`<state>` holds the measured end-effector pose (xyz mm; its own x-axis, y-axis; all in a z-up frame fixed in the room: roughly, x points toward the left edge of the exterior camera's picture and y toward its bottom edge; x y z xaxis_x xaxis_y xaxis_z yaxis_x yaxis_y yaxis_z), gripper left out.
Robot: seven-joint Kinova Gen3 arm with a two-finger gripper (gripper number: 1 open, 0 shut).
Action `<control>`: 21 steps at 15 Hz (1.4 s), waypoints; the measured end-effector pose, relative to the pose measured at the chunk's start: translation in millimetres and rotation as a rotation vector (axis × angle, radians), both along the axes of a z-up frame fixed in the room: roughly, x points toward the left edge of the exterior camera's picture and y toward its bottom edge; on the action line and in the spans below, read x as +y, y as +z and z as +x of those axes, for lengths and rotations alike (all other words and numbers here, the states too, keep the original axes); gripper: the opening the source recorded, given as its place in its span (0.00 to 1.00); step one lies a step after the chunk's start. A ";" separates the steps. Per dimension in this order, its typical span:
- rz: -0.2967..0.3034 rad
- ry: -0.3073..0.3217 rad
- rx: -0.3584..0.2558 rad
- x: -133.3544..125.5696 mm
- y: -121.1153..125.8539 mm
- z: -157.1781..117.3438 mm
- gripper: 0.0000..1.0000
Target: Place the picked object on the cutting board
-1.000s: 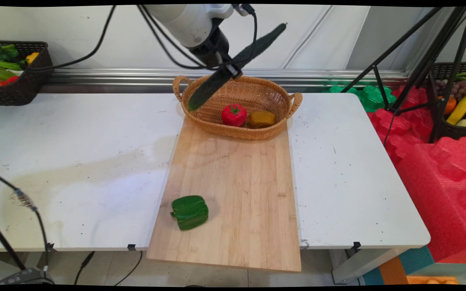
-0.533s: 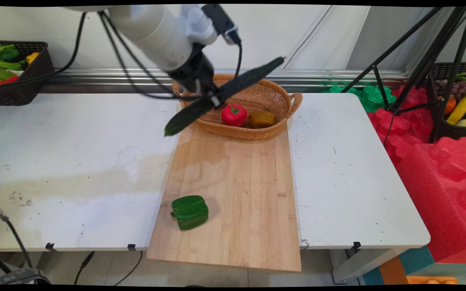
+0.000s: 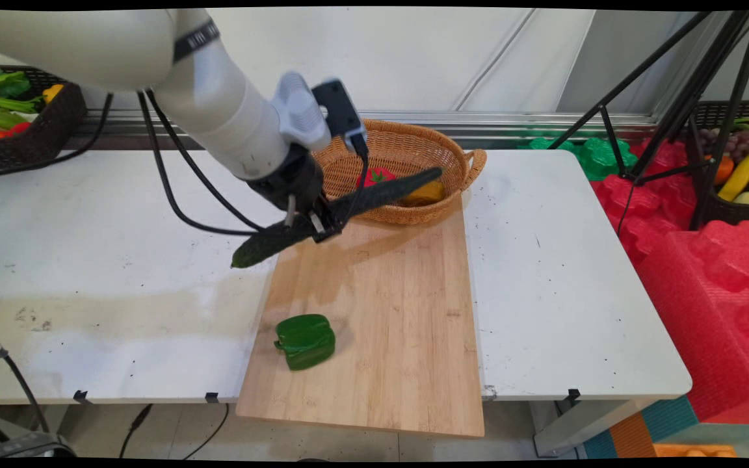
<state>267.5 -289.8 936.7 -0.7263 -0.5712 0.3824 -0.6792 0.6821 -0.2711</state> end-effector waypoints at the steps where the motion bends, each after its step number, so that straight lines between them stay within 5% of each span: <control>1: 0.008 -0.011 -0.009 -0.6 -6.6 -3.2 0.00; 10: 0.089 -0.072 -0.058 -33.9 -82.5 -39.7 0.00; 20: 0.135 -0.088 -0.061 -50.6 -119.7 -50.1 0.00; 21: 0.136 -0.090 -0.061 -50.1 -119.8 -50.0 1.00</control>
